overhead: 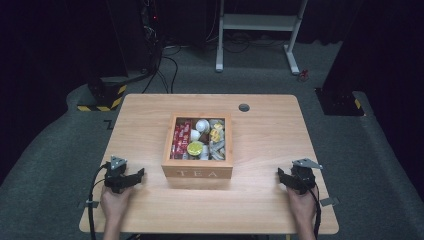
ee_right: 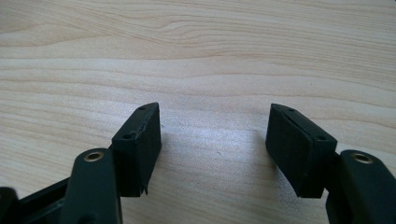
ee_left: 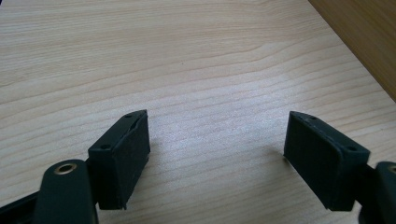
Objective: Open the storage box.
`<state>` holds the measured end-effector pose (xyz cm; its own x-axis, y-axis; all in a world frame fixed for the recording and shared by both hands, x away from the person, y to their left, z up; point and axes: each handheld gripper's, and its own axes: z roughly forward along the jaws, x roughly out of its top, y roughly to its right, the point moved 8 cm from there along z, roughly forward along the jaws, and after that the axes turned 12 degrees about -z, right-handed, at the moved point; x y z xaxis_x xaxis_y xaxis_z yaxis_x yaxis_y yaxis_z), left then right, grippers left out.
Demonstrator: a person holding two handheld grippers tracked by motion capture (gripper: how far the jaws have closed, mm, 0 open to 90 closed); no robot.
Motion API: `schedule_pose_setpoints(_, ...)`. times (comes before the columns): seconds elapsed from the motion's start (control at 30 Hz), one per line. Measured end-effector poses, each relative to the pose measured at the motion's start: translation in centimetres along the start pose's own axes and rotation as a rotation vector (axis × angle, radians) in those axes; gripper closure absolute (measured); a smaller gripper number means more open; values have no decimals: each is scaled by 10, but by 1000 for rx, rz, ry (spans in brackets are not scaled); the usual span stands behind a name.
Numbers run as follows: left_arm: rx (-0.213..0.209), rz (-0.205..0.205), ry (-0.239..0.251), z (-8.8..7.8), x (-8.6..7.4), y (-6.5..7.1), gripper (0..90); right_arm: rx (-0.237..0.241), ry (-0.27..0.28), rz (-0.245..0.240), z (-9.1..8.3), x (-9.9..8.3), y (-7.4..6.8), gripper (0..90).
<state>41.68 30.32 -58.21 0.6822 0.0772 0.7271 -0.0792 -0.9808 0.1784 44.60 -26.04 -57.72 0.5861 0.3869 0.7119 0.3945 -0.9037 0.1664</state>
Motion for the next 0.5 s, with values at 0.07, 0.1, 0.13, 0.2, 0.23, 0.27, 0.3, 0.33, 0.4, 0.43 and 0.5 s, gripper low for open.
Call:
schedule_pose_setpoints(0.07,0,0,0,0,0,0,228,0,0,0,0,0,0,356)
schedule_pose_setpoints(0.1,-1,-1,0,0,0,0,228,0,0,0,0,0,0,356)
schedule_pose_setpoints(0.13,-2,-3,0,0,0,0,228,0,0,0,0,0,0,356)
schedule_pose_setpoints(0.2,-2,-2,0,0,0,0,228,0,0,0,0,0,0,356)
schedule_pose_setpoints(0.23,-2,-3,0,0,0,0,228,0,0,0,0,0,0,356)
schedule_pose_setpoints(0.27,-3,-3,0,0,0,0,227,0,0,0,0,0,0,357)
schedule_pose_setpoints(0.3,-3,-3,-1,0,0,0,227,0,0,2,0,0,0,358)
schedule_pose_setpoints(0.33,-3,-3,-1,0,0,0,227,0,0,2,0,0,0,359)
schedule_pose_setpoints(0.4,-3,-3,-1,0,0,0,227,-2,-2,4,0,0,0,366)
schedule_pose_setpoints(0.43,-3,-3,-1,0,0,0,227,-2,-1,2,0,0,0,366)
schedule_pose_setpoints(0.5,-3,-3,-2,0,0,0,227,-1,2,4,0,0,0,372)
